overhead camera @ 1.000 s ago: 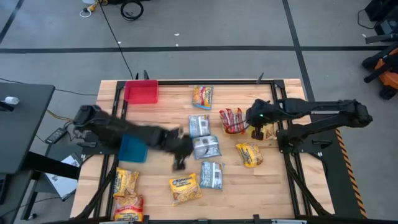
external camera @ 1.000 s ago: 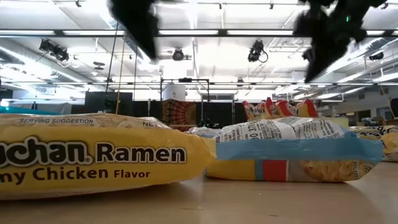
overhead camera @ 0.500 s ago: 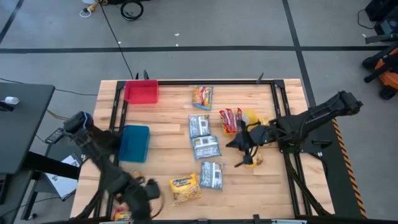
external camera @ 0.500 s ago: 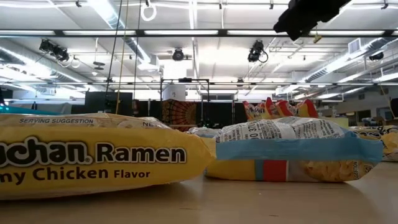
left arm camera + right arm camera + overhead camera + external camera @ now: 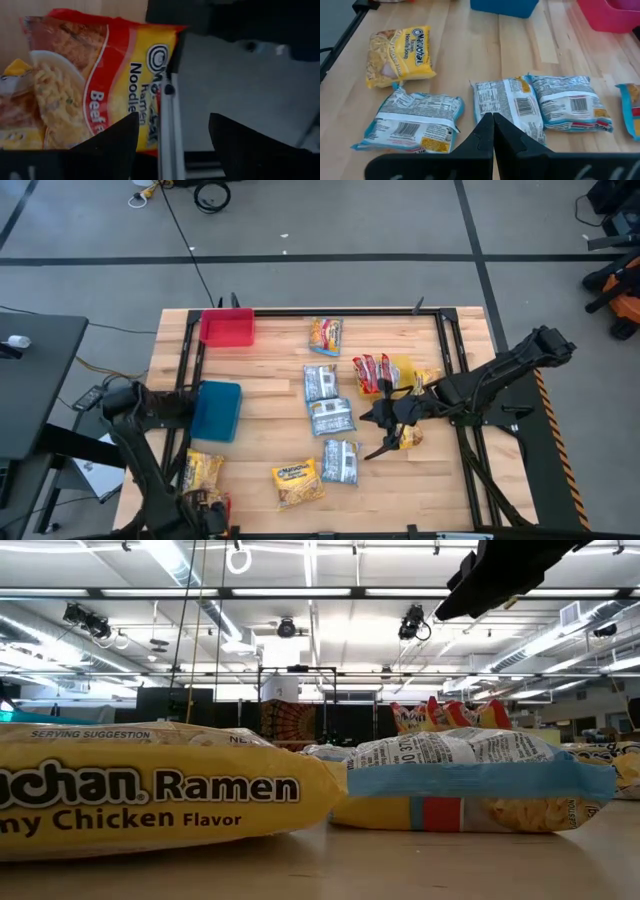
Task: Sort Maruchan noodles
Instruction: Put the red noodle pack into the yellow bin
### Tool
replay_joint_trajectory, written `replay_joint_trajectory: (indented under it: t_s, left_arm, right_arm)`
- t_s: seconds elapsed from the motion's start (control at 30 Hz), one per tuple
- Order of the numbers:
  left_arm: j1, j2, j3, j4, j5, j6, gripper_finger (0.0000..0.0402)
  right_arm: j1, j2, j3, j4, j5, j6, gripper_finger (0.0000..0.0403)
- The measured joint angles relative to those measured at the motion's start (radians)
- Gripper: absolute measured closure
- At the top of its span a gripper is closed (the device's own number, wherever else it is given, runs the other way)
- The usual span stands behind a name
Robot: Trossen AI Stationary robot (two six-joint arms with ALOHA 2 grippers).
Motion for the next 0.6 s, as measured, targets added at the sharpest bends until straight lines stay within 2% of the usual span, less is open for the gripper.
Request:
replay_joint_trajectory:
  t_s: [0.37, 0.5, 0.6]
  left_arm:
    - [0.018, 0.128, 0.002, -0.066, -0.007, 0.040, 0.0175]
    - [0.019, 0.140, 0.003, -0.111, -0.067, 0.104, 0.0189]
    - [0.026, 0.149, 0.002, -0.137, -0.108, 0.149, 0.0217]
  right_arm:
    - [-0.002, -0.010, 0.000, 0.001, 0.000, -0.044, 0.0397]
    - [-0.002, -0.010, 0.000, 0.001, 0.000, -0.044, 0.0396]
    - [-0.001, -0.010, 0.000, 0.001, -0.004, -0.044, 0.0396]
